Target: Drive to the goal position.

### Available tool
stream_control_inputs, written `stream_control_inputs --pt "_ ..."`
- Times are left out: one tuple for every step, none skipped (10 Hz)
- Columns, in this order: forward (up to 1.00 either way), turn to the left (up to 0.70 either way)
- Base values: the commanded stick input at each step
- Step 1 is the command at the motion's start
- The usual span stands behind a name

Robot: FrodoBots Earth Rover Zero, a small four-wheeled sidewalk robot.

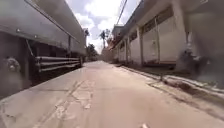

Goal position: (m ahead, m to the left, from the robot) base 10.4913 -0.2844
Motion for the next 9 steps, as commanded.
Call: stream_control_inputs --pt "0.70 0.00" --pt "0.70 0.00" --pt "0.70 0.00" --pt "0.70 0.00" --pt "0.70 0.00" --pt "0.70 0.00" --pt "0.70 0.00" --pt "0.70 0.00" --pt "0.70 0.00"
